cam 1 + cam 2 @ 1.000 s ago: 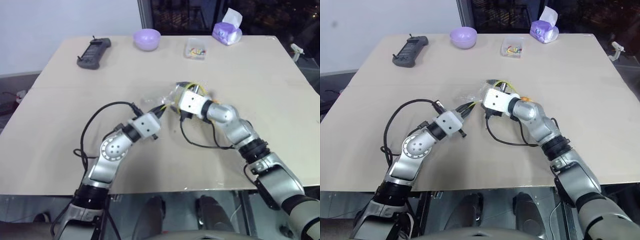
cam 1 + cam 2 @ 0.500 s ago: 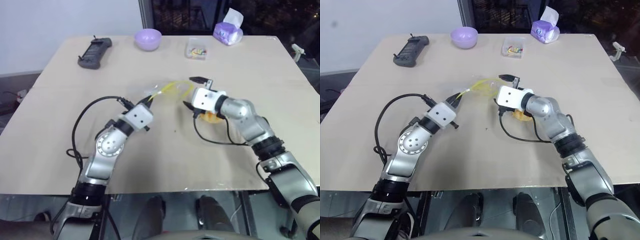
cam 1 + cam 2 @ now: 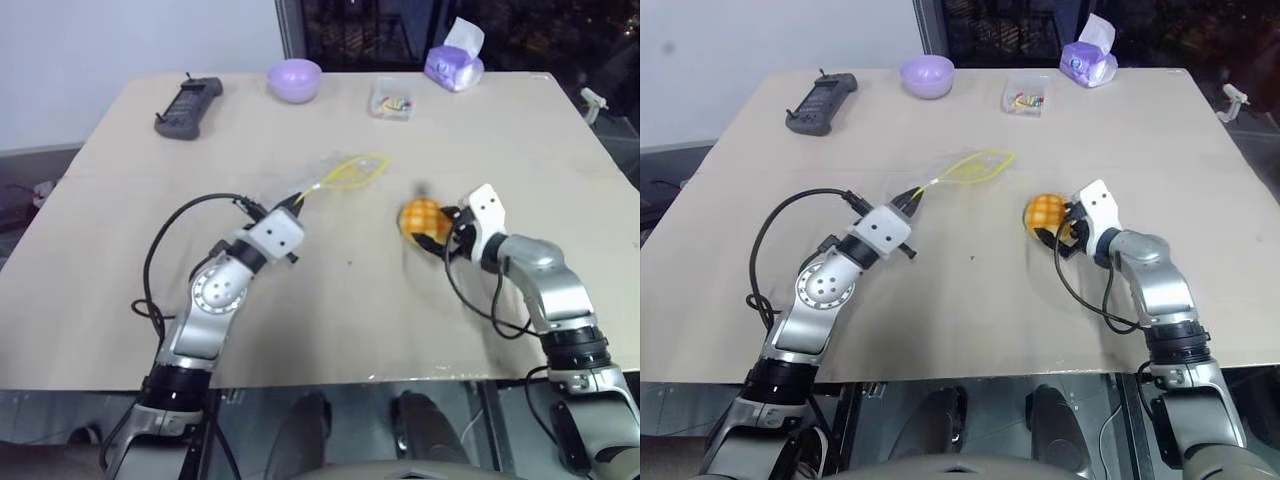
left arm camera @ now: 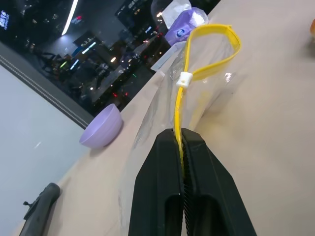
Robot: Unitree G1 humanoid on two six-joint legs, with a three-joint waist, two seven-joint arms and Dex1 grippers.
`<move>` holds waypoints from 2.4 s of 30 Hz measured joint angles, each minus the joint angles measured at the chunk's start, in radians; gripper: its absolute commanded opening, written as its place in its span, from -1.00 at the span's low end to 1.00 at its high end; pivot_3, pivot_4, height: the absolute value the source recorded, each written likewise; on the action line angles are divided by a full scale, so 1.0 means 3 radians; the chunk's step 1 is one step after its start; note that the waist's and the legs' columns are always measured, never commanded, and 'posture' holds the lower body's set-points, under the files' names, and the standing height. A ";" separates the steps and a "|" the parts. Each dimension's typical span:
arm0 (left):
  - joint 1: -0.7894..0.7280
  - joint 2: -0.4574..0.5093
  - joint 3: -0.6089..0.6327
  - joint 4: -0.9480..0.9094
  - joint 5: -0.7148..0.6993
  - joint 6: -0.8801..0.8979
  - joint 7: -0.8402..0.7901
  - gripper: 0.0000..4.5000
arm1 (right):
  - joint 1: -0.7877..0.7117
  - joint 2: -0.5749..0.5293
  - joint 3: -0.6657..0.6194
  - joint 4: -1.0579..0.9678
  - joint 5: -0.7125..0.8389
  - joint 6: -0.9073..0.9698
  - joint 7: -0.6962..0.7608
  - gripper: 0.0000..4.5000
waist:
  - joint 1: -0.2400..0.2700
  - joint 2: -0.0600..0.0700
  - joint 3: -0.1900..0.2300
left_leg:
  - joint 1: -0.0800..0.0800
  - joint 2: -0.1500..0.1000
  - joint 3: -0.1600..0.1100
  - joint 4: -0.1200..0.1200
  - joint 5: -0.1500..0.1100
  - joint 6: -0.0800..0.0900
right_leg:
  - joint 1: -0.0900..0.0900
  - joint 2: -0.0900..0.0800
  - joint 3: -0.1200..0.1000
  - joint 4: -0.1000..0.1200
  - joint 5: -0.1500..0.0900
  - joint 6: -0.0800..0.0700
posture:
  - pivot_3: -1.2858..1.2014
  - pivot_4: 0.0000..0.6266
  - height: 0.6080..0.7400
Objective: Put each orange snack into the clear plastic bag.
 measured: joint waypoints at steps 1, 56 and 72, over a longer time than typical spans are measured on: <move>0.0000 0.0001 0.0000 0.0015 -0.0001 -0.0005 -0.0006 -1.00 | 0.0000 0.0006 0.0000 0.0044 -0.0001 0.0003 -0.0040 0.96 | 0.0008 0.0000 -0.0001 | 0.0003 0.0000 -0.0003 0.0001 0.0000 0.0000 | 0.0008 -0.0001 -0.0004 -0.0003 0.0000 0.0000 | 0.03 -0.52 1.00; -0.0041 0.0006 -0.0196 0.0088 0.0011 -0.0226 -0.0127 -1.00 | -0.0636 -0.0374 0.0202 -0.0391 0.0701 0.0577 0.0525 -0.98 | 0.0005 0.0000 -0.0001 | -0.0001 -0.0003 -0.0014 0.0004 0.0000 0.0000 | 0.0013 -0.0004 -0.0017 -0.0007 0.0000 0.0000 | 0.03 -0.52 1.00; -0.0038 -0.0012 -0.0200 0.0091 -0.0002 -0.0240 -0.0142 -1.00 | -0.0877 -0.0253 0.0185 -0.0165 0.0754 0.0608 0.0511 -0.98 | 0.0003 0.0000 -0.0001 | -0.0001 -0.0003 -0.0014 0.0004 0.0000 0.0000 | 0.0013 -0.0004 -0.0017 -0.0007 0.0000 0.0000 | 0.03 -0.52 1.00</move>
